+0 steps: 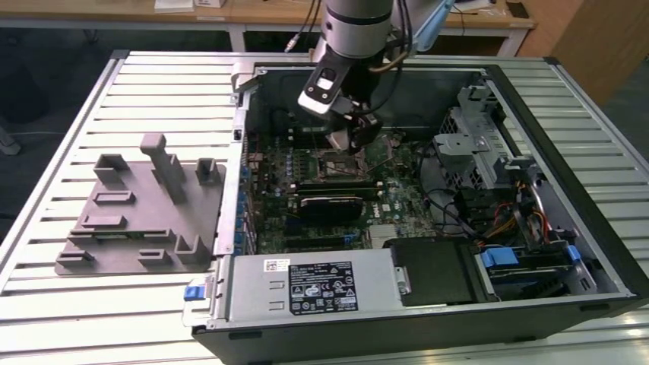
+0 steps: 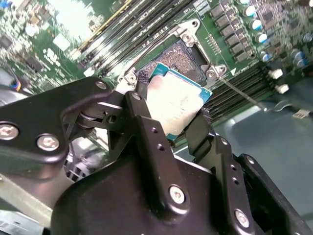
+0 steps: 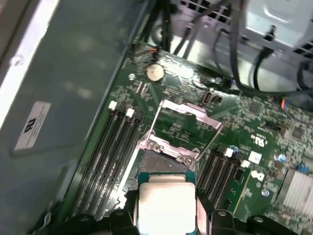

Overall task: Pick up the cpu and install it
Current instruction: 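Place the cpu into insertion slot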

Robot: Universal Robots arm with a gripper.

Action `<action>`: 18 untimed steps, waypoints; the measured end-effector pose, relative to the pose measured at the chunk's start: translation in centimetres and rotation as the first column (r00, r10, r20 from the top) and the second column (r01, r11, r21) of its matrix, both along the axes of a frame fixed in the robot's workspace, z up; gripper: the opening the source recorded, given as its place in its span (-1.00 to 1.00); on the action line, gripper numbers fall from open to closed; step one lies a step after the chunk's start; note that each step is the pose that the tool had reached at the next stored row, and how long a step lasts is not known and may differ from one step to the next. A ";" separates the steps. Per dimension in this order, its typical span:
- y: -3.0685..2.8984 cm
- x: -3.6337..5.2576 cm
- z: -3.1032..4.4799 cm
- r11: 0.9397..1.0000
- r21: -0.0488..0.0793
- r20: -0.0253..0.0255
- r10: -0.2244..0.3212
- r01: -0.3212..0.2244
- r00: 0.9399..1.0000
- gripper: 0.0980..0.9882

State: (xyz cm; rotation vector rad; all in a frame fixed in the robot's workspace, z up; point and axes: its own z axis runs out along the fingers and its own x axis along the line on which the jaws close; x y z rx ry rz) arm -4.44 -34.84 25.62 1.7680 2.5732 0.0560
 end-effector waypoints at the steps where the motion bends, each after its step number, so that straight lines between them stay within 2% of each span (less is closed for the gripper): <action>1: 0.00 0.00 -0.01 1.000 0.000 0.000 -0.018 0.018 1.000 0.00; 5: 0.00 0.00 -0.07 0.996 0.000 0.000 -0.090 0.090 0.996 0.00; 9: 0.00 0.00 -0.14 0.987 0.000 0.000 -0.163 0.163 0.987 0.00; 13: 0.00 0.00 -0.21 0.972 0.000 0.000 -0.233 0.233 0.972 0.00; 18: 0.00 0.00 -0.38 0.947 0.000 0.000 -0.321 0.321 0.947 0.00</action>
